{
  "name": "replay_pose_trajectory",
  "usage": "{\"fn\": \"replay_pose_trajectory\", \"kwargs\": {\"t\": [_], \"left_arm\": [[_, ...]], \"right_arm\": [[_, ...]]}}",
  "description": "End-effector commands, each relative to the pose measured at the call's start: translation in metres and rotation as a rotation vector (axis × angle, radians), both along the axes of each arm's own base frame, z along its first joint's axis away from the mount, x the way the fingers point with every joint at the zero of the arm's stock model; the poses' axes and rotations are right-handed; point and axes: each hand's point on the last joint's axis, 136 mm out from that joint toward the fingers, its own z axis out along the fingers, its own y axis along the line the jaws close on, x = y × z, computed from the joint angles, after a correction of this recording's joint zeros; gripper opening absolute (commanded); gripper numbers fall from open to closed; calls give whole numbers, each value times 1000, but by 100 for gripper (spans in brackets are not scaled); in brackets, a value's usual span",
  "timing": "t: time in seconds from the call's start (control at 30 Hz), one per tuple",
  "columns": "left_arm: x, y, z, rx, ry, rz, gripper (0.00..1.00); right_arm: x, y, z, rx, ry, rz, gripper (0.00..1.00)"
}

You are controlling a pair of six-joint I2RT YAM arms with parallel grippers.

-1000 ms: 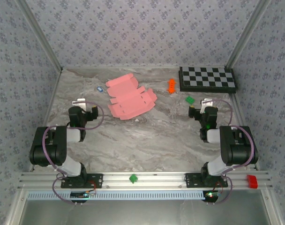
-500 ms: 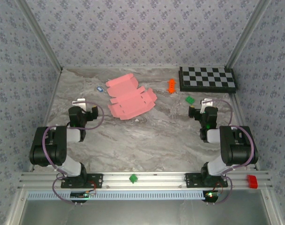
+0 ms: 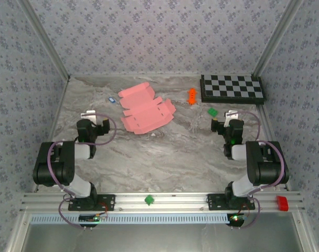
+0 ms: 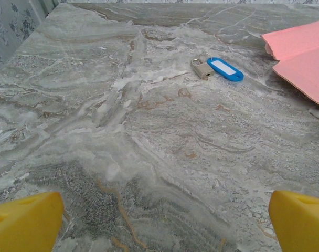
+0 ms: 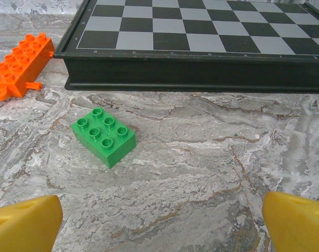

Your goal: Fold the paper box

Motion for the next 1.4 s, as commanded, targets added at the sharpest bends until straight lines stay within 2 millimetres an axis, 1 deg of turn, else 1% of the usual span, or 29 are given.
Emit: {"fn": "replay_pose_trajectory", "kwargs": {"t": [0.0, 0.03, 0.13, 0.2, 0.27, 0.37, 0.43, 0.5, 0.6, 0.67, 0.73, 0.8, 0.87, 0.9, 0.93, 0.97, 1.0, 1.07, 1.13, 1.17, 1.2, 1.23, 1.27, 1.37], "left_arm": [[7, 0, 18, -10, -36, 5, 100], [6, -1, 20, -9, -31, 3, 100], [2, 4, 31, -20, 1, 36, 100], [-2, 8, 43, -51, 30, 81, 100], [-5, 7, 55, -94, 56, 98, 100], [-7, -3, 69, -179, 98, 83, 100], [-5, -16, 75, -233, 137, 35, 100], [1, -29, 82, -268, 172, 5, 99], [12, -58, 87, -296, 236, -82, 92], [23, -80, 88, -313, 279, -151, 84], [34, -96, 86, -316, 321, -190, 77], [47, -112, 82, -320, 356, -228, 68], [61, -129, 78, -334, 393, -275, 58], [67, -136, 75, -341, 409, -292, 54], [74, -143, 71, -353, 424, -313, 48], [81, -150, 68, -365, 439, -331, 42], [87, -154, 63, -370, 454, -341, 39], [99, -162, 54, -379, 486, -353, 31], [111, -169, 47, -391, 504, -368, 21], [115, -172, 41, -395, 518, -374, 17], [120, -175, 39, -398, 523, -381, 14], [125, -177, 34, -398, 535, -383, 12], [129, -179, 30, -399, 545, -383, 8], [138, -184, 17, -397, 576, -389, 0]], "right_arm": [[-1, -3, 16, 12, -35, -25, 100], [0, -3, 23, 8, -48, -22, 100], [-3, -4, 35, 13, -10, -38, 100], [-6, -5, 45, 49, 39, -59, 100], [-8, -1, 56, 96, 80, -65, 100], [-8, 8, 70, 171, 131, -72, 100], [-7, 20, 75, 232, 166, -69, 100], [-6, 40, 78, 288, 211, -33, 100], [-2, 82, 80, 338, 260, 71, 100], [1, 118, 79, 348, 271, 152, 100], [2, 153, 75, 347, 286, 223, 100], [2, 187, 70, 341, 313, 285, 96], [3, 217, 63, 344, 347, 333, 88], [4, 230, 62, 346, 356, 357, 86], [5, 245, 58, 348, 371, 388, 83], [5, 257, 55, 347, 384, 408, 77], [7, 266, 54, 350, 394, 420, 74], [9, 290, 49, 355, 420, 467, 61], [11, 308, 42, 357, 450, 500, 49], [13, 316, 39, 355, 460, 507, 44], [18, 324, 41, 360, 453, 515, 40], [20, 331, 37, 362, 461, 522, 36], [21, 338, 32, 366, 472, 528, 33], [26, 354, 19, 388, 501, 542, 21]]}}
